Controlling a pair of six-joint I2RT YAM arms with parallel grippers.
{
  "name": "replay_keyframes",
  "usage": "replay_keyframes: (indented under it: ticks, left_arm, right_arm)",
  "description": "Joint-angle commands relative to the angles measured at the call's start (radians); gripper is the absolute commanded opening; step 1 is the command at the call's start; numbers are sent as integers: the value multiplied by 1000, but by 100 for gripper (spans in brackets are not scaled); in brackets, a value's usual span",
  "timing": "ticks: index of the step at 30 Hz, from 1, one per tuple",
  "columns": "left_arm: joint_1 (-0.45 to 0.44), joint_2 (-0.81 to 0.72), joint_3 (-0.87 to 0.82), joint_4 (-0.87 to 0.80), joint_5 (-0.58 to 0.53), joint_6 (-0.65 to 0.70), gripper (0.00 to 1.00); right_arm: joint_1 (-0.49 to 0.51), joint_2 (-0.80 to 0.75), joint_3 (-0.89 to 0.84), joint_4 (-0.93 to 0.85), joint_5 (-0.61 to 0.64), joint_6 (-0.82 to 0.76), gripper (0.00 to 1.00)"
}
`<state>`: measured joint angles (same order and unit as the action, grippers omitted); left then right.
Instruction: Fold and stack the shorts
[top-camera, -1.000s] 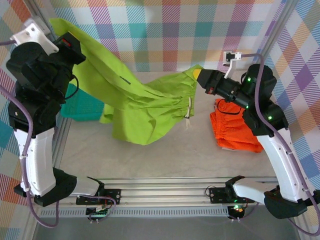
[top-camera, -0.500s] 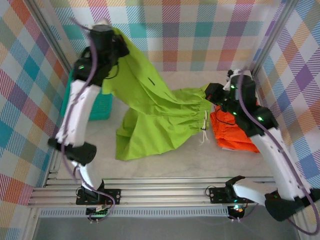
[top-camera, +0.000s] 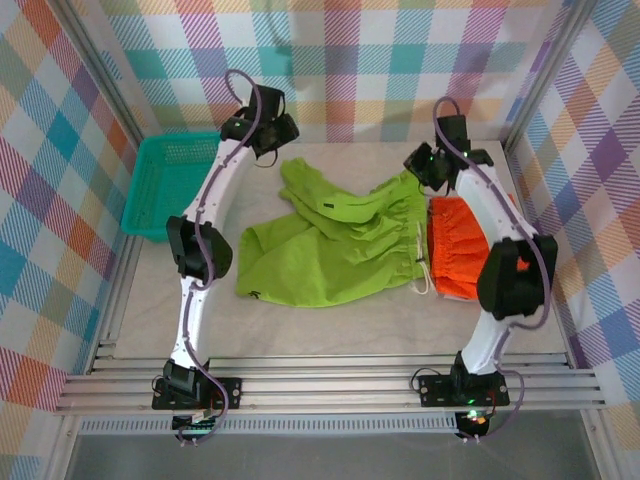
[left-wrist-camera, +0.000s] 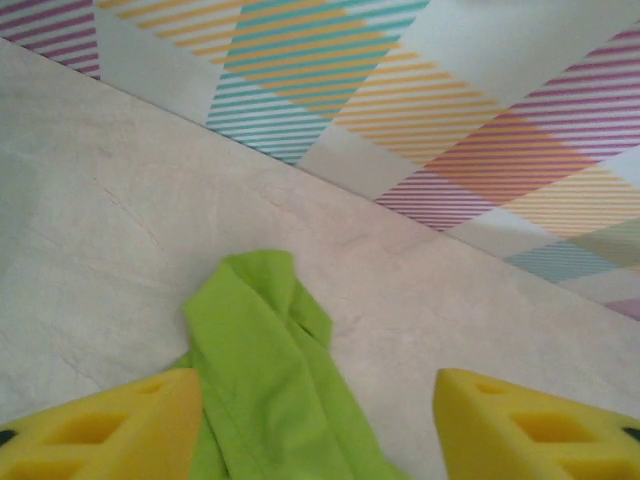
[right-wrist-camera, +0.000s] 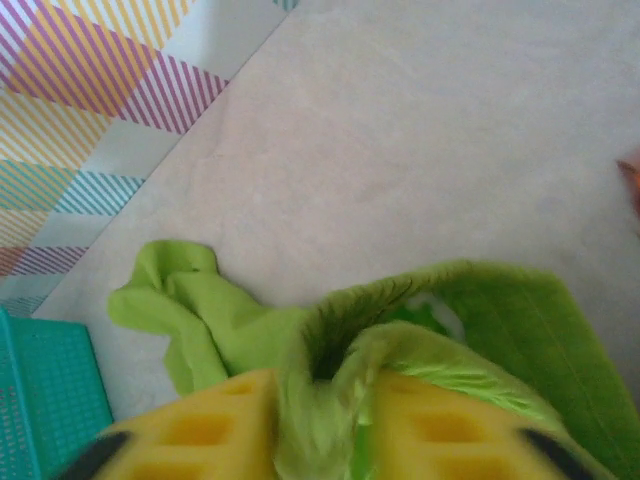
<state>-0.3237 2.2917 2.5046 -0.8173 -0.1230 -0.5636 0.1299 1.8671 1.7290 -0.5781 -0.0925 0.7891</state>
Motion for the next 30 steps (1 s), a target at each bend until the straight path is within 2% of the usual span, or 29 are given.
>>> replay_keyframes:
  ticks: [1, 4, 5, 6, 9, 12, 17, 20, 26, 30]
  left_arm:
    - [5, -270, -136, -21, 22, -21, 70]
    - [3, -582, -583, 121, 26, -62, 87]
    - [3, -683, -741, 180, 22, -75, 98]
    - [3, -770, -871, 213, 1, -92, 100]
    - [4, -911, -1127, 201, -37, -134, 100]
    - [-5, -945, -1295, 259, 13, -197, 92]
    - [-71, -838, -1369, 294, -17, -229, 81]
    - [-109, -749, -1367, 302, -75, -226, 76]
    - [-119, -588, -1336, 342, -165, -184, 65]
    - [-119, -527, -1312, 354, -216, -152, 63]
  right_arm:
    - [-33, 88, 174, -52, -129, 17, 50]
    - [-47, 93, 204, -62, -173, -4, 63]
    - [-47, 64, 168, -31, -175, -13, 67]
    - [-46, 28, 118, 9, -176, -16, 70]
    - [-46, -73, -10, 68, -169, -47, 72]
    - [-40, -149, -122, 106, -221, -76, 72]
    - [-19, -287, -314, 197, -282, -101, 75]
    - [-1, -365, -403, 236, -294, -121, 75]
    - [15, -441, -494, 233, -306, -152, 76]
    - [13, -463, -536, 225, -299, -170, 77]
